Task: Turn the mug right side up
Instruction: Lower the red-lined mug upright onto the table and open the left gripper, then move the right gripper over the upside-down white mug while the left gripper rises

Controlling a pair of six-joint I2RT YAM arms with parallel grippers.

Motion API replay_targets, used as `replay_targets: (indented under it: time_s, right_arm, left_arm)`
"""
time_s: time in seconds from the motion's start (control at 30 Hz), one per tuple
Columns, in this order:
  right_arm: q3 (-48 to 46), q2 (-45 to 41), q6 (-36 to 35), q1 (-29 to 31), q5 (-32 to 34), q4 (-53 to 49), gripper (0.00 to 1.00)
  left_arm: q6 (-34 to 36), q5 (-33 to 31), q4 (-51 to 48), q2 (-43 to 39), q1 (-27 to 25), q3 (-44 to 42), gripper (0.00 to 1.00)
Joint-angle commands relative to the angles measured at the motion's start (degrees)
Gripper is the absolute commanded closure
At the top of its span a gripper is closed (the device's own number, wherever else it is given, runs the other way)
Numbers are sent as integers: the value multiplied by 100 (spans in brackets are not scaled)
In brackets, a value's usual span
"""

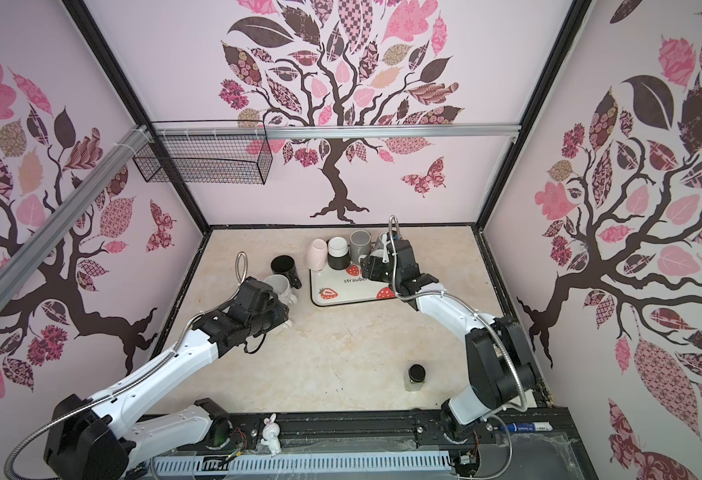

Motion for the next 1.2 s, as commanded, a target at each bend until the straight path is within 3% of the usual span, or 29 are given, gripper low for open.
replay_targets:
  time_s: [0.0, 0.2, 0.37, 0.5, 0.9, 1.17]
  right_arm:
    - [785, 639, -409, -169, 452, -720, 23]
    - [2327, 1834, -735, -383, 656, -1816, 23]
    - [2894, 2414, -843, -423, 800, -2115, 31]
    - [3032, 2676, -853, -420, 902, -2186, 30]
    - [3337, 3156, -939, -420, 777, -2362, 31]
    - [2494, 2692, -937, -415, 459, -2036, 36]
  left_arm:
    - [803, -274, -232, -170, -25, 367, 58]
    - [1360, -190, -178, -307, 24, 410, 57]
    - [1429, 157, -108, -293, 269, 394, 56]
    - [1480, 476, -13, -367, 544, 313, 56]
    - [1543, 536, 54, -593, 689, 76, 55]
    - [1494, 566, 62, -589, 686, 41, 55]
